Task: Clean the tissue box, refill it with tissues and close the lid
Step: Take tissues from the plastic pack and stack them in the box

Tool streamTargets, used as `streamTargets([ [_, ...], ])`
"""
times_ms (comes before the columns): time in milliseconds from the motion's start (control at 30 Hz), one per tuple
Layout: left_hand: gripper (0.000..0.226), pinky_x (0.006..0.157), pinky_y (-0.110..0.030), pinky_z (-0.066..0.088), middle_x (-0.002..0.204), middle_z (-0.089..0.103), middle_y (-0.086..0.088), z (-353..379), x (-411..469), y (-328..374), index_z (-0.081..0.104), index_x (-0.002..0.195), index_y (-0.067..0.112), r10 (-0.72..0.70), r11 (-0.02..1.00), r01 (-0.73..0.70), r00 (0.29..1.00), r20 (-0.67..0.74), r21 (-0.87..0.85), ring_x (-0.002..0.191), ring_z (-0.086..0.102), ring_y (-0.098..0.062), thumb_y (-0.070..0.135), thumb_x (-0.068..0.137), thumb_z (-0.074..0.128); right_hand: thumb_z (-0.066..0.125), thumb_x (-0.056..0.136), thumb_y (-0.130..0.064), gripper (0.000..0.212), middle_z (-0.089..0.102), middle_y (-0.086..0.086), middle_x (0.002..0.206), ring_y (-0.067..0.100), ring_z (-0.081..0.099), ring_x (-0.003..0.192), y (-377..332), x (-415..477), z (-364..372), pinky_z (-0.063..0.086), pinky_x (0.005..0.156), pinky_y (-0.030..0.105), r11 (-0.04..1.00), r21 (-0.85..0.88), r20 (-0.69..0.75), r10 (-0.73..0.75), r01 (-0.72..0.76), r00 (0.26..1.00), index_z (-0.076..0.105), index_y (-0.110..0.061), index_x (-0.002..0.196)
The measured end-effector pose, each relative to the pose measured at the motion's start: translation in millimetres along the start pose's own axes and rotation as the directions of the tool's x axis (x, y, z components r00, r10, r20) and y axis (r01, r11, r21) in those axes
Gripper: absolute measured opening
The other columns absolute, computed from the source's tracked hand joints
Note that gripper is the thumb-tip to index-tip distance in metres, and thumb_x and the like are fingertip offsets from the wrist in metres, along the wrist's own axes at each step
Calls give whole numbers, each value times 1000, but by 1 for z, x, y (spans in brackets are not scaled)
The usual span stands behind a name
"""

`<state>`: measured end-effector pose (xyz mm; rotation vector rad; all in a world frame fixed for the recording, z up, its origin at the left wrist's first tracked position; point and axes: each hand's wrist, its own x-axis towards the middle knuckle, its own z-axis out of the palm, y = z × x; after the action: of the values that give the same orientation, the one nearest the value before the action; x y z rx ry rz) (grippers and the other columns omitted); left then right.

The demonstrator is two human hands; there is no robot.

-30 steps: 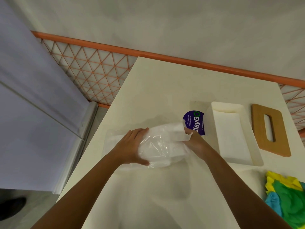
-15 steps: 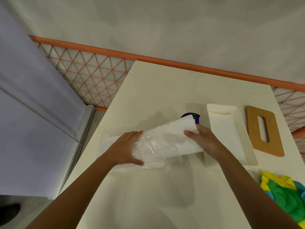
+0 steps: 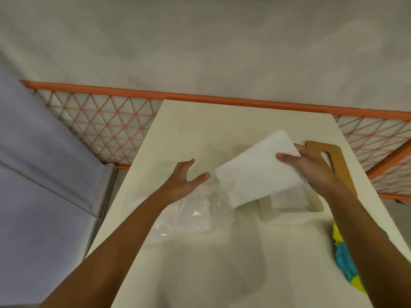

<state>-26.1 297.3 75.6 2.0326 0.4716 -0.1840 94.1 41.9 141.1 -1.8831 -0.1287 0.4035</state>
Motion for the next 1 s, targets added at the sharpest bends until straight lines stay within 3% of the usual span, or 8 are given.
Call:
streamTargets([
  [100,62,99,-24,30,147,32,7,13,15,29,29,144,26,-7,973,1,1000,-23,-230,134,33,-13,44,90,53,65,83,-15,19,65,-6,88,12,60,79,-13,-7,-19,48,72,28,995,92,-72,-32,39,997,63,-20,101],
  [233,54,109,-32,34,133,50,1,29,33,58,37,138,22,-39,855,47,999,27,-517,124,47,-17,36,90,57,65,82,-16,24,67,-4,93,14,62,84,-20,-10,-35,48,68,28,974,223,-117,-24,50,993,62,-19,106],
  [333,25,95,-32,44,108,60,-3,38,40,77,56,112,20,-56,774,143,986,157,-616,96,59,-20,31,90,55,66,81,-18,30,67,0,102,19,63,91,-17,-8,-38,51,79,34,951,305,-162,5,45,987,62,-19,111],
  [400,20,90,-35,47,108,60,-4,42,42,84,56,107,22,-61,748,200,970,234,-633,97,59,-21,31,89,54,65,83,-18,31,67,2,103,22,63,95,-10,-6,-34,51,78,34,934,355,-175,30,35,984,60,-16,113],
  [533,48,90,-38,53,128,54,-3,49,48,88,43,131,19,-81,781,183,978,193,-597,115,55,-22,29,86,58,66,82,-23,41,66,4,112,23,63,101,8,-5,-22,50,76,33,917,395,-94,93,-48,991,56,-16,121],
  [767,41,91,-36,47,119,52,-2,44,63,94,42,128,18,-77,910,95,995,59,-403,106,52,-21,12,89,51,64,84,-20,27,66,0,116,20,61,106,30,2,-31,48,91,37,920,386,-93,106,-62,990,60,-23,111],
  [900,40,85,-32,44,116,51,0,41,76,110,40,130,17,6,977,4,999,49,-213,102,49,-19,10,91,44,64,83,-14,24,67,2,111,21,62,102,34,10,-44,52,75,30,895,436,-89,149,-96,985,62,-19,106],
  [1000,39,80,-28,38,120,52,-3,44,87,127,41,131,16,105,993,-100,991,81,-56,100,47,-17,10,93,41,63,83,-10,14,64,-4,88,13,59,79,32,13,-52,48,55,19,919,381,-153,169,-100,974,63,-23,90],
])
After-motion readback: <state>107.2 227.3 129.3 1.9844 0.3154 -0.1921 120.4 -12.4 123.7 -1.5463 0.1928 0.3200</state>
